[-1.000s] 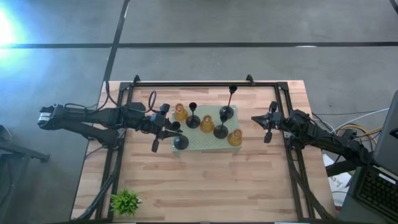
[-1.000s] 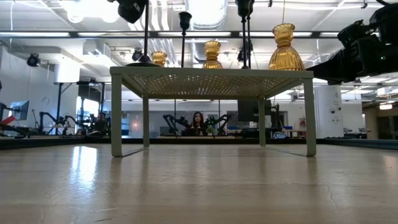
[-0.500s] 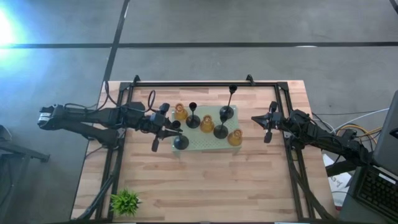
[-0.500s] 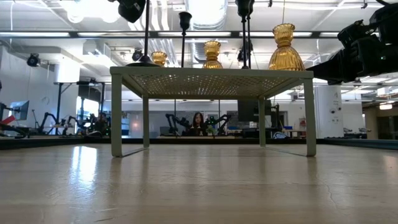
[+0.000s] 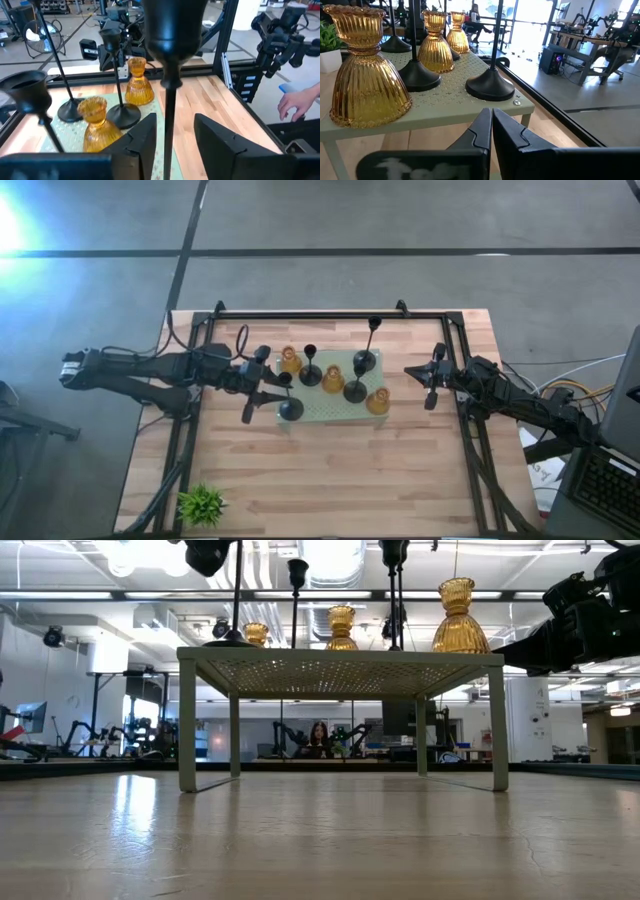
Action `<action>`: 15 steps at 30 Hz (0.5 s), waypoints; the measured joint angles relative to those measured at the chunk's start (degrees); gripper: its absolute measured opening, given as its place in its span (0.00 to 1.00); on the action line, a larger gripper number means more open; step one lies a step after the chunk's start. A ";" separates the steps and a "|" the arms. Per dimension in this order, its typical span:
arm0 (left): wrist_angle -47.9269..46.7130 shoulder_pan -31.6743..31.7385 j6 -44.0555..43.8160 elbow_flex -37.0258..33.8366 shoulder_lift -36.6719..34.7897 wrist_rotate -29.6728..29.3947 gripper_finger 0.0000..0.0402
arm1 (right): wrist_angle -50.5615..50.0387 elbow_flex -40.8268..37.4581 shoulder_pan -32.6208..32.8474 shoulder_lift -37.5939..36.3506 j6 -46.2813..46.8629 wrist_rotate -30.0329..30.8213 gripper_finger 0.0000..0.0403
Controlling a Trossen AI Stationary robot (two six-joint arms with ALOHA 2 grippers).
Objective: Pick & Place candle stick holders
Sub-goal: Return to Home Position
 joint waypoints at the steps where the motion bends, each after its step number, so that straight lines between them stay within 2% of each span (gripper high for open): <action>1: -0.90 0.00 0.20 0.00 -0.50 -0.09 0.35 | 0.02 0.00 0.00 0.00 0.00 0.01 0.02; 15: -12.19 0.00 -0.29 0.00 -14.53 -0.23 0.35 | 0.00 0.00 0.02 0.00 0.01 0.00 0.02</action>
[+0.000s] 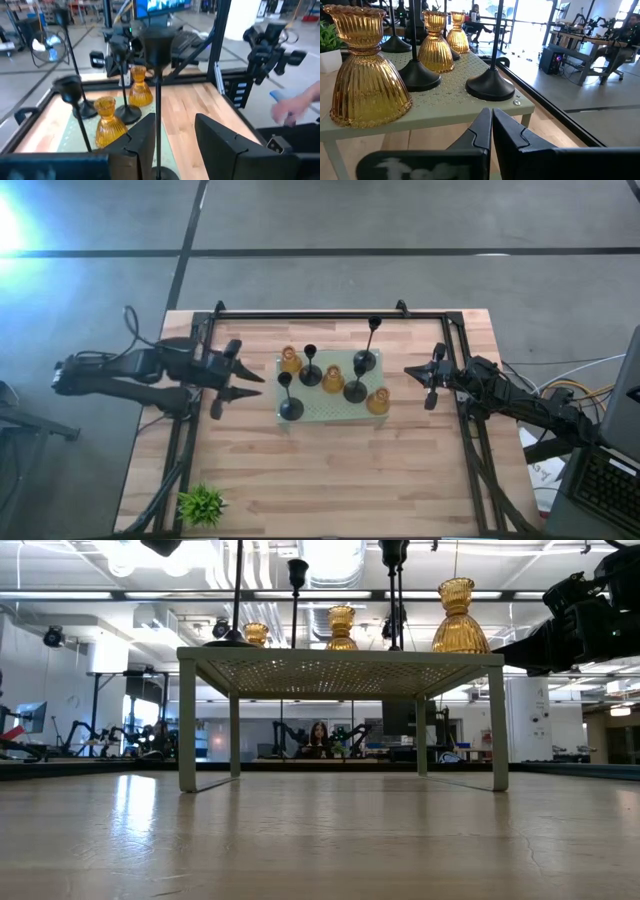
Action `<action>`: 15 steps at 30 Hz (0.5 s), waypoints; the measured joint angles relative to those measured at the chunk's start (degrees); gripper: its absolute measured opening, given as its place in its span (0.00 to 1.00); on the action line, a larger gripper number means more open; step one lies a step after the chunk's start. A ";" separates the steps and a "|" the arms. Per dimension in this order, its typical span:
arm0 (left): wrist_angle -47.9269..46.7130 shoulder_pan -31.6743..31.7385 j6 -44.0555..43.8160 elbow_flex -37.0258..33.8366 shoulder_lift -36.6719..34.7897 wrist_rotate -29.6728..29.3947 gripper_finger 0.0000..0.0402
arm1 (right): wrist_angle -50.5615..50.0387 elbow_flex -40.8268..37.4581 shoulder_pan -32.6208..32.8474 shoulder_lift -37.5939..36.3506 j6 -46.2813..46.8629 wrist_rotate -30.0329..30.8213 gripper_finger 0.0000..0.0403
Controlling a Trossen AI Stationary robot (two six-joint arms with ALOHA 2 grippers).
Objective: Pick & Place candle stick holders
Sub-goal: Return to Home Position
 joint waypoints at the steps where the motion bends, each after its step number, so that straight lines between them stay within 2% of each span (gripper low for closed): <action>1: -0.04 0.00 -0.02 0.00 -0.90 -0.02 0.36 | 0.00 0.00 0.00 0.00 0.00 0.02 0.02; 10: -0.43 0.00 -3.95 0.00 -3.93 0.15 0.35 | 0.01 0.00 -0.02 0.00 0.01 0.02 0.02; 15: -6.45 0.00 -0.01 0.00 -4.30 -1.95 0.32 | 0.00 0.00 0.00 0.00 -0.01 0.02 0.02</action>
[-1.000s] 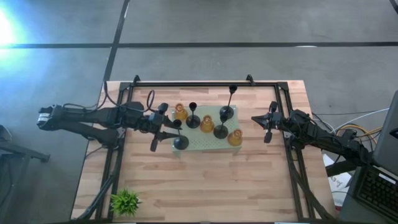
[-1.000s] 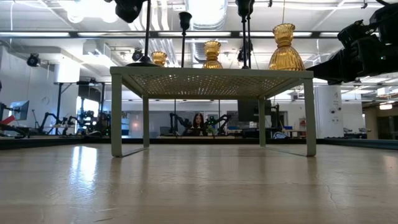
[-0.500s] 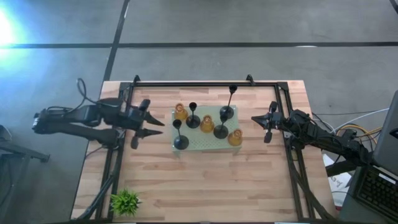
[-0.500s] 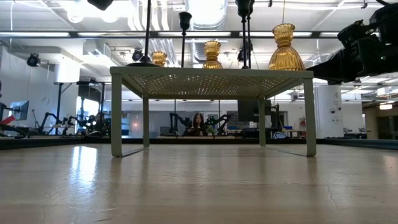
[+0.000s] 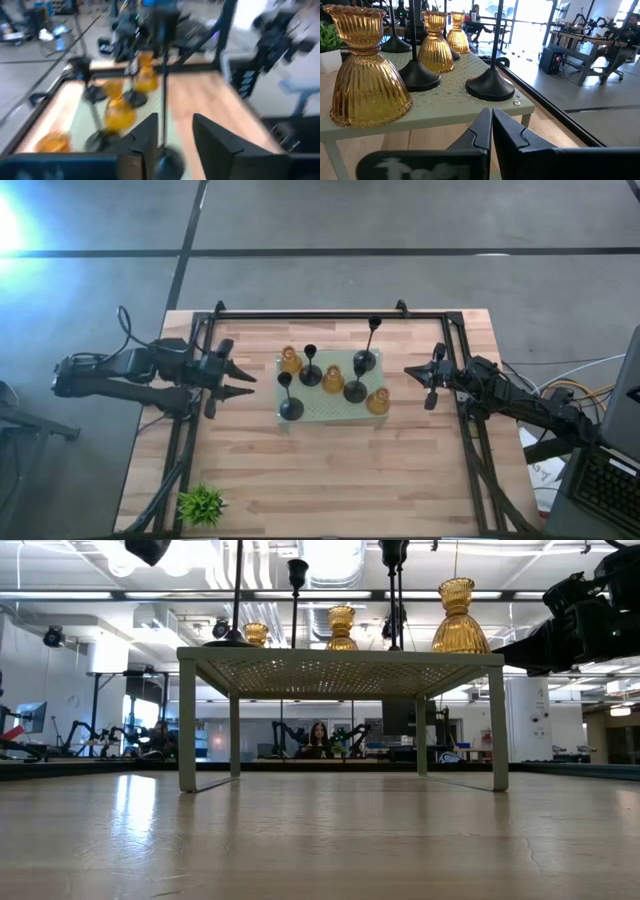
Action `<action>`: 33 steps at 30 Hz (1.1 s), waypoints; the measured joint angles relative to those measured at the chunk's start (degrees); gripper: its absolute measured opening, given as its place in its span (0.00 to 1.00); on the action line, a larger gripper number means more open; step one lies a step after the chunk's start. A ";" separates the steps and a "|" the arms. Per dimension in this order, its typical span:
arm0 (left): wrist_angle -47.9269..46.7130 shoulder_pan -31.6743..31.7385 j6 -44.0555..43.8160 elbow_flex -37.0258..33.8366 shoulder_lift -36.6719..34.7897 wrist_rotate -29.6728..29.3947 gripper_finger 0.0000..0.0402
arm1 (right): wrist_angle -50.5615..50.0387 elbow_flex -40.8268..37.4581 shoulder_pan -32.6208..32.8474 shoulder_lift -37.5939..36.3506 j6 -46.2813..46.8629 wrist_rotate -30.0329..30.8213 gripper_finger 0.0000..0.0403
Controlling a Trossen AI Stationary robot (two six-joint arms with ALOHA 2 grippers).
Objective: Pick & Place candle stick holders
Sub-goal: Return to Home Position
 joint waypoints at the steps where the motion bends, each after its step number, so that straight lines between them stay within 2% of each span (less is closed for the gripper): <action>1: -1.58 0.00 1.05 -0.02 -0.33 -1.00 0.28 | 0.01 0.00 -0.02 -0.01 0.01 0.00 0.02; 6: -5.13 0.00 2.44 -0.02 -1.53 -6.63 0.08 | 0.02 0.00 -0.01 -0.01 0.01 -0.01 0.02; 9: -5.48 0.00 -1.46 -0.02 -1.51 -6.92 0.02 | 0.01 0.00 -0.02 -0.01 0.02 -0.01 0.02; 16: -7.59 -0.02 -3.71 -1.04 -1.62 -6.90 0.07 | 0.00 0.00 -0.01 0.00 0.00 0.00 0.02; 20: -1.84 -0.02 -1.08 -5.12 -3.49 -6.92 0.08 | 0.00 0.00 -0.02 -0.02 0.00 0.00 0.02; 27: 8.76 -0.02 -1.05 -19.23 -15.52 -6.94 0.08 | 0.01 0.00 -0.01 -0.02 0.00 -0.02 0.02; 33: 11.01 0.00 -1.02 -28.24 -26.93 -6.91 0.08 | 0.01 0.00 -0.02 -0.01 0.00 0.00 0.02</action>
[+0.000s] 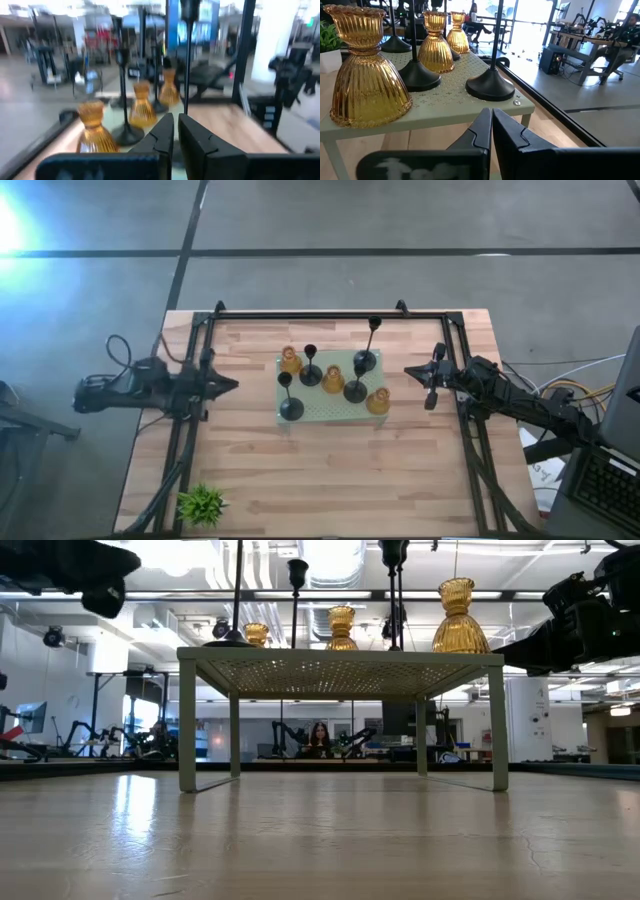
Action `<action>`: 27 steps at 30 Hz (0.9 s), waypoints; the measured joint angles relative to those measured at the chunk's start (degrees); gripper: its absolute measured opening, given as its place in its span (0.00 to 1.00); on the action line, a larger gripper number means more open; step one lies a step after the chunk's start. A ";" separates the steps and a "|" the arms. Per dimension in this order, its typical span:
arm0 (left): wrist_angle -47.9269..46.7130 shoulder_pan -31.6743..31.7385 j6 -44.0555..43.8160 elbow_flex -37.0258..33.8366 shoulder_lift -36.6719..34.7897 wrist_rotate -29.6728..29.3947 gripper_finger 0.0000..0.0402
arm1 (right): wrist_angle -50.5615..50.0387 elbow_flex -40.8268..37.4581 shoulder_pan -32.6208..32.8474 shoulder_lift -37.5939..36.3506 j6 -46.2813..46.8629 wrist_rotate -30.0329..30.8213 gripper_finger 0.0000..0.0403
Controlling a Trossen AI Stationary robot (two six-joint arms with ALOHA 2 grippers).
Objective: Pick & Place candle stick holders
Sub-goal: Return to Home Position
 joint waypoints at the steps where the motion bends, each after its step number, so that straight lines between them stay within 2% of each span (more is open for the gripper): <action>1: 0.64 0.00 0.00 -0.88 -1.64 0.01 0.08 | 0.00 0.00 0.02 -0.01 0.01 -0.02 0.02; 5: 0.80 -0.01 0.01 -4.62 -7.78 0.04 0.07 | 0.01 0.00 0.02 -0.01 0.00 0.00 0.02; 14: 5.63 -0.04 -0.02 -10.36 -7.80 0.14 0.07 | -0.19 0.00 0.00 0.07 0.02 0.00 0.02; 22: 19.26 -0.03 0.82 -17.61 -7.82 0.11 0.07 | -0.25 0.00 0.02 -0.01 0.00 0.00 0.02; 27: 20.70 0.14 0.57 -17.79 -7.82 0.12 0.07 | -0.24 0.00 0.02 -0.01 0.00 -0.02 0.02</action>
